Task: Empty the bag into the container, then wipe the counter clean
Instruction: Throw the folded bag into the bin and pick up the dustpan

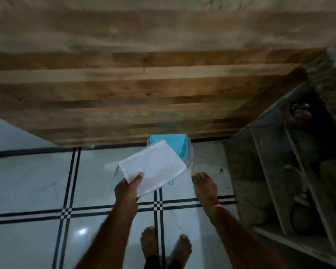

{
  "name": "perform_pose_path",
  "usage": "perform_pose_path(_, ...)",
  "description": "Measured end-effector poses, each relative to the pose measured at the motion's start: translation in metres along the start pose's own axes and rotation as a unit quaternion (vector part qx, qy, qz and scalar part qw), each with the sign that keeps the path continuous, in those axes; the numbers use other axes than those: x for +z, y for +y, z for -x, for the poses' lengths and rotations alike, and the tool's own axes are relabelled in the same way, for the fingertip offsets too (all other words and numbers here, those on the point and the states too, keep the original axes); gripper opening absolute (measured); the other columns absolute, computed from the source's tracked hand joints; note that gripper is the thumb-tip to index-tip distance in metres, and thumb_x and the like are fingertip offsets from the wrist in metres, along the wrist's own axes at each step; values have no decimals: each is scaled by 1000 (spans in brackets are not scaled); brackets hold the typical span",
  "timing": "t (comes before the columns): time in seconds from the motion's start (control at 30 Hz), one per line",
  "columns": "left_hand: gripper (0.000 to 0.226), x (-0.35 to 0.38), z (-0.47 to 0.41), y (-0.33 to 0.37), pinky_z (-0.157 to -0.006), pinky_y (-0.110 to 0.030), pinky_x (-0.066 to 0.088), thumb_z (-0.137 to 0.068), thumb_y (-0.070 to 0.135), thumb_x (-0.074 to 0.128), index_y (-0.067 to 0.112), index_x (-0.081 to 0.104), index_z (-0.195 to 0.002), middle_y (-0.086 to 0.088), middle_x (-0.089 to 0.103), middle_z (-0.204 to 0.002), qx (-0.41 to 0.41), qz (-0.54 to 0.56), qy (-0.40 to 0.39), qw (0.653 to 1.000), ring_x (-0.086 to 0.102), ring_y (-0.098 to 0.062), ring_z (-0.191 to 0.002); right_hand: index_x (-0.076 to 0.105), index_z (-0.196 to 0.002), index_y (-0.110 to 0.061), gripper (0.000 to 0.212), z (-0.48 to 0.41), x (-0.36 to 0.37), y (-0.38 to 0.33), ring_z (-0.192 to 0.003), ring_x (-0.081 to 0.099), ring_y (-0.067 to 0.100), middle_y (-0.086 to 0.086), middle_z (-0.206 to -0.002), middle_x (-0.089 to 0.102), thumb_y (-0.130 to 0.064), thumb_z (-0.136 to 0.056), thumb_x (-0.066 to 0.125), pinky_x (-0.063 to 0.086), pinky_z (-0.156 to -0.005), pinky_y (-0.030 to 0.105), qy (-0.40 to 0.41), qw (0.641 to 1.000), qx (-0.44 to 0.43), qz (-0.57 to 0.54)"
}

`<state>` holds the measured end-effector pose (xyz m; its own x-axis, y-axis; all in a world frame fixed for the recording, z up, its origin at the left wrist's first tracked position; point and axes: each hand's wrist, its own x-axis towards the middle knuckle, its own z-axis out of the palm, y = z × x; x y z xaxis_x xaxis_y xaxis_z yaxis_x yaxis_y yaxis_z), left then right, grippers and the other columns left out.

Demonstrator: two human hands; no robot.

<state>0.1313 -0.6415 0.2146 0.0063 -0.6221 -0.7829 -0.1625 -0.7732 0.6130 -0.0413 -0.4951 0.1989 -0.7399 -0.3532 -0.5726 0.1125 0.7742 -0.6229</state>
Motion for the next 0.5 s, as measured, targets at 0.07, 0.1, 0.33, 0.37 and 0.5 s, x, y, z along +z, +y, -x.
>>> perform_pose_path(0.07,42,16,-54,-25,-88,-41,60,-78,25,90,9,71,-112,-13,74,-113,-8,3,4,1000,71,-33,-104,63,-91,-13,32,-47,42,30,-95,62,29,2,-92,62,-43,-99,59,51,-91,38,-11,999,29,-9)
perform_pose_path(0.1,41,24,-77,-33,-86,-39,59,-80,22,89,8,71,-114,-13,73,-113,-8,7,3,1000,71,-33,-104,64,-93,-14,39,-70,61,44,-102,63,29,2,-97,61,-53,-94,60,48,-96,34,-25,998,51,-4)
perform_pose_path(0.33,42,55,-209,-87,-90,-41,58,-82,18,86,6,72,-120,-14,74,-117,9,29,7,1000,71,-33,-107,26,-157,-5,100,-181,177,110,-147,38,32,15,-162,35,-48,-85,79,33,-117,41,-159,958,210,-111)
perform_pose_path(0.37,42,58,-223,-92,-88,-41,58,-83,19,85,7,72,-121,-12,74,-117,11,30,6,999,71,-31,-106,28,-156,-4,97,-195,190,116,-142,43,32,16,-158,40,-48,-85,79,36,-113,40,-165,955,211,-129)
perform_pose_path(0.5,30,70,-249,-98,-87,-40,60,-85,18,83,13,73,-113,-6,75,-110,14,48,-7,999,72,-25,-100,65,-119,-1,48,-228,224,134,-81,61,19,13,-105,69,-41,-93,72,51,-73,31,-110,973,143,-145)
